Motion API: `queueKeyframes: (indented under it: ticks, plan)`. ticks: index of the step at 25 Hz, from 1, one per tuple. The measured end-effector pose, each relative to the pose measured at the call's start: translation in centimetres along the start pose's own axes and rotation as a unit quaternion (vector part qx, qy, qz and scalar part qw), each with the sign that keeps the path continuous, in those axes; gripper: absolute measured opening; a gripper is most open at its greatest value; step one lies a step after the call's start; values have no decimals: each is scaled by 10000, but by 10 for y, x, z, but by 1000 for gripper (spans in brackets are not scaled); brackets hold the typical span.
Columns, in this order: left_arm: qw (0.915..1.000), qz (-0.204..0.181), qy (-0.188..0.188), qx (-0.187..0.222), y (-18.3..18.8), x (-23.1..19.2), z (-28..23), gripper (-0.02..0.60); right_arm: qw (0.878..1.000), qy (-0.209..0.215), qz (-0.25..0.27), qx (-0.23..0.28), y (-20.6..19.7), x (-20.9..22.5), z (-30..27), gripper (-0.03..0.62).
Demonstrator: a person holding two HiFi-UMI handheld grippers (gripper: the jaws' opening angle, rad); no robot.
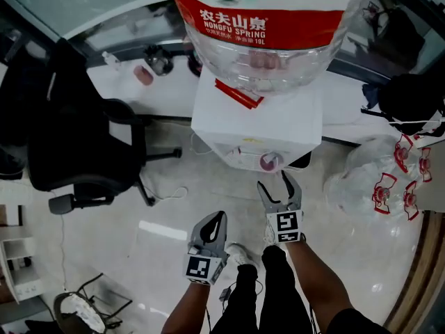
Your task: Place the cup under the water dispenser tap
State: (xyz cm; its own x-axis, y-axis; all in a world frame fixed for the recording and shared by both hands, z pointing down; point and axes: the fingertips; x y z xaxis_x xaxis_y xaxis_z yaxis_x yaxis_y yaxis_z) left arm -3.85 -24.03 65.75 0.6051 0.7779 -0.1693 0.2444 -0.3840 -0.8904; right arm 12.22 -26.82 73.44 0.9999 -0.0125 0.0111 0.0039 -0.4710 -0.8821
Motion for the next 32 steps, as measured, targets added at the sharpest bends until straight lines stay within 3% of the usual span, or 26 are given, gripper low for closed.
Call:
queueKeyframes:
  ticks: [3,7,10,17,22,32]
  plan:
    - [9999,60,15,-132,20,5,11,17,9997,-4,163,185,33,-10,33,245]
    - [9997,122,-5,213,46,10,25,17,9987,-1,270,431,71,-22,74,167]
    - [9991,-7,22,415,64,13,36,17,9978,9,302,596,96,-28,103,121]
    - [9990,-224,-138,360,94,21,64,17,9956,20,239,906,140,-37,151,3]
    - [9987,-243,-315,309,106,38,76,17,9954,-4,344,892,152,-40,178,3]
    - [9947,-448,-641,667,134,61,93,17,9937,-130,661,899,176,-53,216,2]
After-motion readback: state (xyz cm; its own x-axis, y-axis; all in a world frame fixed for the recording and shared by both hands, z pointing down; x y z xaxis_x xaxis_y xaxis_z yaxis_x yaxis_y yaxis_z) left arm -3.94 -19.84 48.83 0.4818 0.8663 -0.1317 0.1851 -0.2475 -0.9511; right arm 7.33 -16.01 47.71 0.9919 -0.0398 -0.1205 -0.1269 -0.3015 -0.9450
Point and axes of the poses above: the fingertips, and each gripper's own axes: z backward along the fingers, x to its right, y out of its top, and after that the axes turned 7 degrees about -x, right-handed
